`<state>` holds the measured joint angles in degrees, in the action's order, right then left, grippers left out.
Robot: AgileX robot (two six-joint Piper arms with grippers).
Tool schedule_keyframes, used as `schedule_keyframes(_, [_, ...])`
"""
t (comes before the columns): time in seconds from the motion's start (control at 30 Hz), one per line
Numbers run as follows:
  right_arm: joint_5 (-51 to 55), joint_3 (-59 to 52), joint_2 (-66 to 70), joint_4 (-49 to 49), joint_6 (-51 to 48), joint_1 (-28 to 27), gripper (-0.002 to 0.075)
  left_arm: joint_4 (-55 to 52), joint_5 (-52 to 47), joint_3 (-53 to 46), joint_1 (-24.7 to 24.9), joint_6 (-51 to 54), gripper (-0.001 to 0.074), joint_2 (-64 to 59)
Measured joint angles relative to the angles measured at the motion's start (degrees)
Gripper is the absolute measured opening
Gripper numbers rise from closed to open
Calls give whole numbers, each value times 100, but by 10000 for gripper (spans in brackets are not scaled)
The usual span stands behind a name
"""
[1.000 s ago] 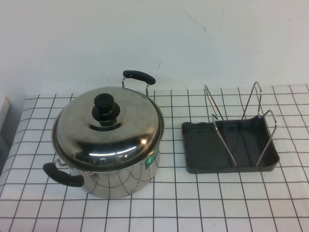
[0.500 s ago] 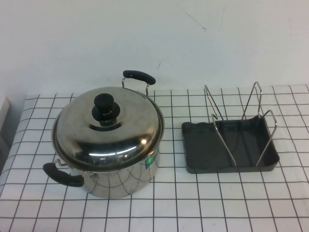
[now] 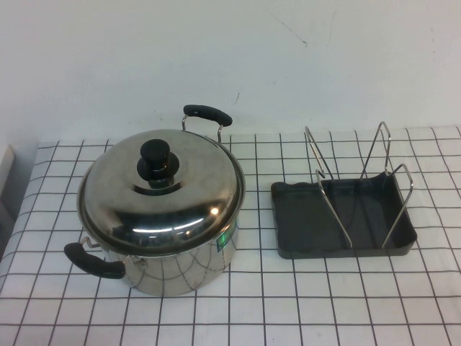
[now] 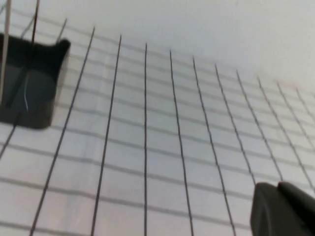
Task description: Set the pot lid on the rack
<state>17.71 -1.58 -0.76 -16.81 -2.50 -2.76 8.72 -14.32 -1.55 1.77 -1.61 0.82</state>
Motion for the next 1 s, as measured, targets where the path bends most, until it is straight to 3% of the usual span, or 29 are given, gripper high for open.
schedule_keyframes(0.33, [-3825, 0, 0, -168, 40, 0, -3, 26, 3296, 0, 0, 13, -2, 0])
schedule_keyframes(0.5, [-5350, 0, 0, -55, 113, 0, -3, 53, 4294, 0, 0, 13, -2, 0])
schedule_keyframes(0.73, [-5288, 0, 0, 515, 195, 0, -3, 61, 4768, 0, 0, 16, -2, 0])
schedule_keyframes(1.0, [-2382, 1005, 0, 614, 202, 0, -3, 619, 4755, 0, 0, -4, -2, 0])
